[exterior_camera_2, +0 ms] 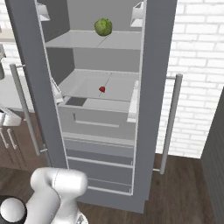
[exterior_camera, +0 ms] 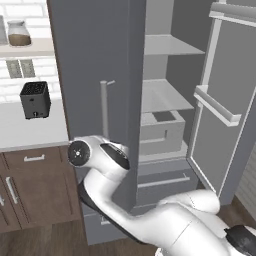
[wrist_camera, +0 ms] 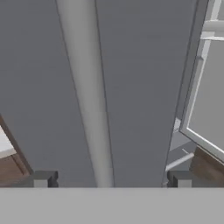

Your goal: Take the strawberry from the fridge and place it on top of the pancake, located on the dining counter.

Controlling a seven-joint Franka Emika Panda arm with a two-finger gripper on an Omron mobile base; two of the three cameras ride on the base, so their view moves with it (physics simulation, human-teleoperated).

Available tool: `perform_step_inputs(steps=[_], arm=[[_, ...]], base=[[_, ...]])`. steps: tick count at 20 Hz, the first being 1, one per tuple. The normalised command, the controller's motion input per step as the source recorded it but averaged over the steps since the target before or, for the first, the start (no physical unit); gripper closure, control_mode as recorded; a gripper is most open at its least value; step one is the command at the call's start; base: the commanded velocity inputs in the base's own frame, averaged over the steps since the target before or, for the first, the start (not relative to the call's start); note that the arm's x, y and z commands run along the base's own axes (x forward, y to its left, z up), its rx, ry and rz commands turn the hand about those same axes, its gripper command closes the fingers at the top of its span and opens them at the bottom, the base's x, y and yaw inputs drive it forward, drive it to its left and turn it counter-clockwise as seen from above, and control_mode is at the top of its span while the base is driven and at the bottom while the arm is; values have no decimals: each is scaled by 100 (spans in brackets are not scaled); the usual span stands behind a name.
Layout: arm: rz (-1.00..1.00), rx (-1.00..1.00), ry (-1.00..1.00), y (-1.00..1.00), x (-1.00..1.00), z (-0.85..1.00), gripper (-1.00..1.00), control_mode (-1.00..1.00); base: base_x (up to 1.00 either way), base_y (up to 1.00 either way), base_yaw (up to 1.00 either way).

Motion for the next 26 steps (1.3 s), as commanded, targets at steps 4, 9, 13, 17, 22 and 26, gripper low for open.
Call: perform_step_inputs(steps=[4,9,13,17,22,26], arm=[[3,9,-1,13,-70,7,-100,-100],[7,37,-16,-16,-89,17,-100,-100],[6,62,-4,-68,-59,50,-100,-100],[0,76,-2,-99,-41,67,-100,-100],[0,79,0,-100,-12,86,-100,-100],[-5,72,3,-100,-4,67,-100,-100]], base=[[0,0,0],[0,0,0],[0,0,0],[0,0,0],[0,0,0],[0,0,0]])
